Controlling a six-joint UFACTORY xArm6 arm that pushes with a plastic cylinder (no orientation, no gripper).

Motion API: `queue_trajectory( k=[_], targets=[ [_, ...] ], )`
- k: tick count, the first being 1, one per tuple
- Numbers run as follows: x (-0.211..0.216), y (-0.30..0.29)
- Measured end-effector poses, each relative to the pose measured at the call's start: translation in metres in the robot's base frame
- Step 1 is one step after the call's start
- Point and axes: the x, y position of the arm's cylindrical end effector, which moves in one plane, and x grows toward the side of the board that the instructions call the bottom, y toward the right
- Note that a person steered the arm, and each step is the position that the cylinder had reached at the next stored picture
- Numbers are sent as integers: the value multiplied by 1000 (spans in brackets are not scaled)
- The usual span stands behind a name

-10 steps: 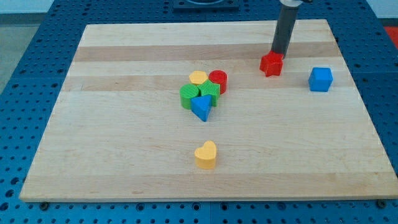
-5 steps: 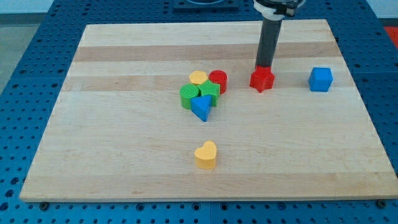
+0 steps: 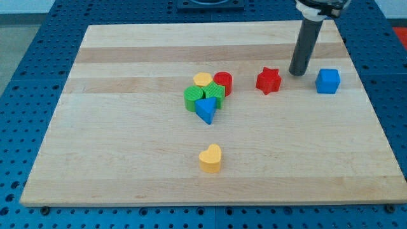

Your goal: Move the red star into the red circle

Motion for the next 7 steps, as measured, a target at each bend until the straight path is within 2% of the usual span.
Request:
queue_trajectory(
  k=[7],
  targets=[
    [21, -60]
  ],
)
